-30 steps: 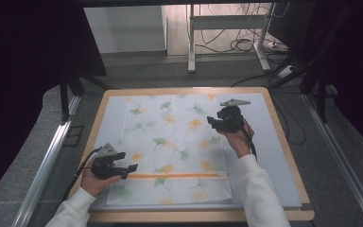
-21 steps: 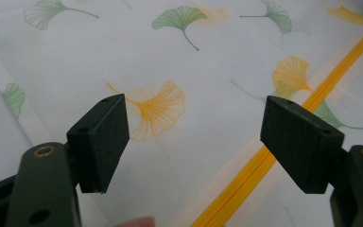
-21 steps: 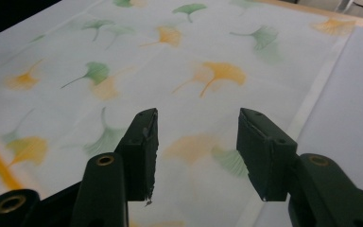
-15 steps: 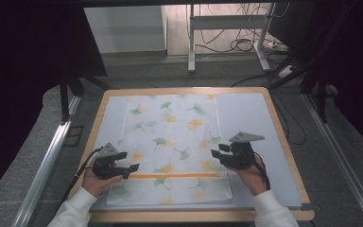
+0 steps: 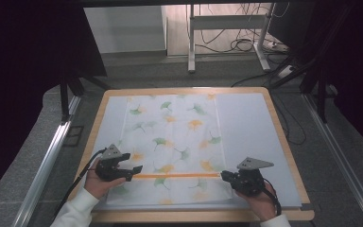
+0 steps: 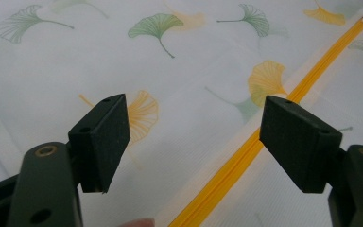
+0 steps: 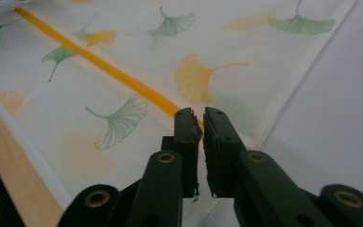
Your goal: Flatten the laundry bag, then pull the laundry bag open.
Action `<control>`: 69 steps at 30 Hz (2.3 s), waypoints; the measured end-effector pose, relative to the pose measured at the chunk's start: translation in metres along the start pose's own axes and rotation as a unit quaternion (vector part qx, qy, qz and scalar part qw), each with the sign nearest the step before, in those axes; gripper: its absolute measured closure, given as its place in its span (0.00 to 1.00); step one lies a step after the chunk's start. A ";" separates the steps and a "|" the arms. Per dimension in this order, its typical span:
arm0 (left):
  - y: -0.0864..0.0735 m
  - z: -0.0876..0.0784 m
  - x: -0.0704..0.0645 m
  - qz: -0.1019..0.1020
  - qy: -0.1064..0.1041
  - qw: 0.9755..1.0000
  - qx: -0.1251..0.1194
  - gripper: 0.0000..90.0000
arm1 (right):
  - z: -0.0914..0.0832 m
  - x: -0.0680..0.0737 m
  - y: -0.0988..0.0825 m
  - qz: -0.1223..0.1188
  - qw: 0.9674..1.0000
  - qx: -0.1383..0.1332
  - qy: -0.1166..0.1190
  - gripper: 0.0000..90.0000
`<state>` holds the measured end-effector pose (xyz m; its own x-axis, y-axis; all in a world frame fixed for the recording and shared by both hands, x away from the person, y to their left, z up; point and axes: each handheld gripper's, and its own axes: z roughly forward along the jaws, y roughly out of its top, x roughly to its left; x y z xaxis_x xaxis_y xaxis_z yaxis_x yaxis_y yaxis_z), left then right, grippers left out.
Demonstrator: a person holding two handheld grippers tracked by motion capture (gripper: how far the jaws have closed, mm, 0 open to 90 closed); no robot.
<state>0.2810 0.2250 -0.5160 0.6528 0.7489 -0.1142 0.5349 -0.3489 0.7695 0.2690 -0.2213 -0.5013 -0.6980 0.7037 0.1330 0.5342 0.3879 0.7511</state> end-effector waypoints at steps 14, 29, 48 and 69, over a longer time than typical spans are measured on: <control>0.013 0.007 -0.017 0.013 -0.040 0.999 0.002 0.30 | 0.005 0.012 0.002 -0.017 1.000 0.014 -0.001 0.98; 0.029 0.026 -0.041 0.048 -0.073 0.996 0.013 0.31 | 0.006 0.018 0.001 -0.021 0.999 0.025 0.005 0.98; 0.049 0.056 -0.066 0.067 -0.102 0.992 0.022 0.33 | 0.003 0.020 -0.009 -0.018 0.999 0.042 0.006 0.98; 0.061 0.074 -0.081 0.078 -0.117 0.990 0.030 0.35 | 0.001 0.019 -0.012 -0.016 0.999 0.046 0.003 0.97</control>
<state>0.3008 0.1011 -0.5062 0.8326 0.5349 -0.1439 0.4435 -0.4883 0.7516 0.2495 -0.2121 -0.5082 -0.7189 0.6857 0.1140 0.5528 0.4644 0.6919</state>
